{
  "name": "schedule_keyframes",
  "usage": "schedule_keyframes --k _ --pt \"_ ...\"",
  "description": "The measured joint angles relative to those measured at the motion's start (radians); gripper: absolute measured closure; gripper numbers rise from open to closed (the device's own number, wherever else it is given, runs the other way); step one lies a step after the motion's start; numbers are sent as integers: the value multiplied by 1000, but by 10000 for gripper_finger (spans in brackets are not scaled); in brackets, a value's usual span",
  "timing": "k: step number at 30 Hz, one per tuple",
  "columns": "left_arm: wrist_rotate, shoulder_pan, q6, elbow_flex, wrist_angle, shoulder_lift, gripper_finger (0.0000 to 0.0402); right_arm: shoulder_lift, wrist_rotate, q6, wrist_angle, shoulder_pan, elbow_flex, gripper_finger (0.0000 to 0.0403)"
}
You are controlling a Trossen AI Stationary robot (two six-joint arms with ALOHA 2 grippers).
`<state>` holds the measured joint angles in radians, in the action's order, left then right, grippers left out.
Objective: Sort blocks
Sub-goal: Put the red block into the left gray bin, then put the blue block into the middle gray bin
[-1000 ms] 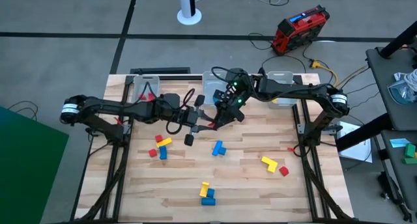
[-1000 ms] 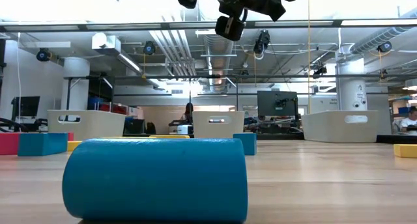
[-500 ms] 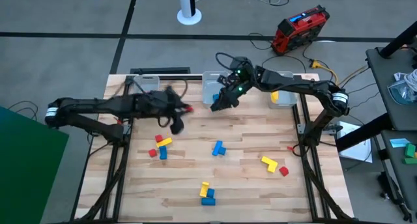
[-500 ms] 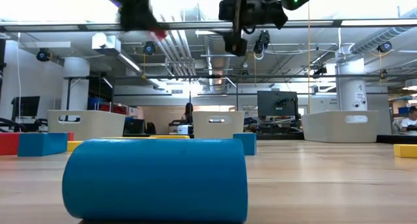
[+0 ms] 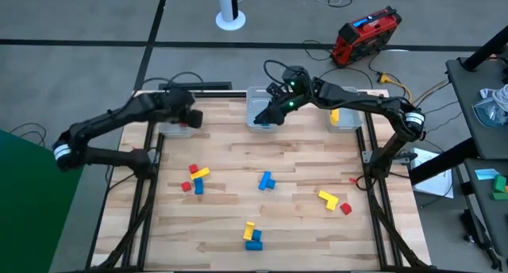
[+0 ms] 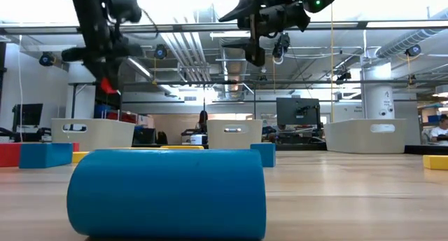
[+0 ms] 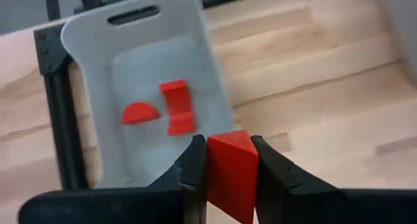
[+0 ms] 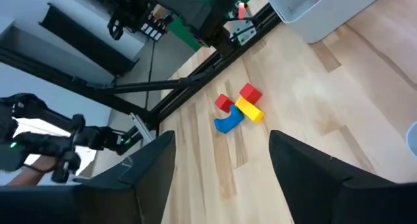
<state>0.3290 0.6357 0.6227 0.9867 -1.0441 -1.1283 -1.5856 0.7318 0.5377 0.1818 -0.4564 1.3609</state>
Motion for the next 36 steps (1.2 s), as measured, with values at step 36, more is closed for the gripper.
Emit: schedule_keyframes --k 36 --pt "-98 -221 30 16 165 24 208 9 -523 -384 546 396 45 191"
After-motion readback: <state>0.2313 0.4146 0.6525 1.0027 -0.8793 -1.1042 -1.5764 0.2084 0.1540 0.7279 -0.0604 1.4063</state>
